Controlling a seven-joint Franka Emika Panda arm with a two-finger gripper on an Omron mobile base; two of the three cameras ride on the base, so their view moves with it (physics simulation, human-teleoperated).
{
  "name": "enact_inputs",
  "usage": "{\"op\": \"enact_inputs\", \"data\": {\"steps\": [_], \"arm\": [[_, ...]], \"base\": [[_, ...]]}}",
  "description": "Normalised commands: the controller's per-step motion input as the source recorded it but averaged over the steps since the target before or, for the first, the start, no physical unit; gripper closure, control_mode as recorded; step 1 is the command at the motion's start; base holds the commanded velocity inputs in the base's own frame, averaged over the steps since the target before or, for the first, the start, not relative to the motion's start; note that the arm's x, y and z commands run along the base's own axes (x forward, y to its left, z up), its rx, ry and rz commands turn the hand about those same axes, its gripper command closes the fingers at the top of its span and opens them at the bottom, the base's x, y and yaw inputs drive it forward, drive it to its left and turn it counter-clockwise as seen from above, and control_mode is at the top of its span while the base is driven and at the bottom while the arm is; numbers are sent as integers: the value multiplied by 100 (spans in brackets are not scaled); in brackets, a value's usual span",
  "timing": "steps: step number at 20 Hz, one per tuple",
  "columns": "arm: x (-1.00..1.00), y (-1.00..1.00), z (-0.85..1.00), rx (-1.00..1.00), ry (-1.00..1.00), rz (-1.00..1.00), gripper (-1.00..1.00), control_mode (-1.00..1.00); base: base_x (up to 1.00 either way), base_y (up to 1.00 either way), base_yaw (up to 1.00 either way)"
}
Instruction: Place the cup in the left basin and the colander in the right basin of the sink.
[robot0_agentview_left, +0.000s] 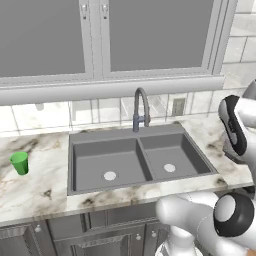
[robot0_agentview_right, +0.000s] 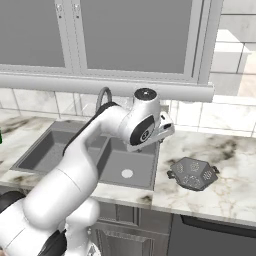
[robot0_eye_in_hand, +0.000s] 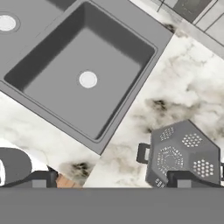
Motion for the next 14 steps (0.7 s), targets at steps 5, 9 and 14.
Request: {"op": "enact_inputs", "data": {"steps": [5, 9, 14], "arm": [[0, -13, -28, -15, 0, 6, -100, -100], [0, -19, -25, -12, 0, 3, -100, -100], [0, -27, -17, -10, 0, 0, -100, -100]], "base": [[0, 0, 0], [0, 0, 0], [0, 0, 0]]}}
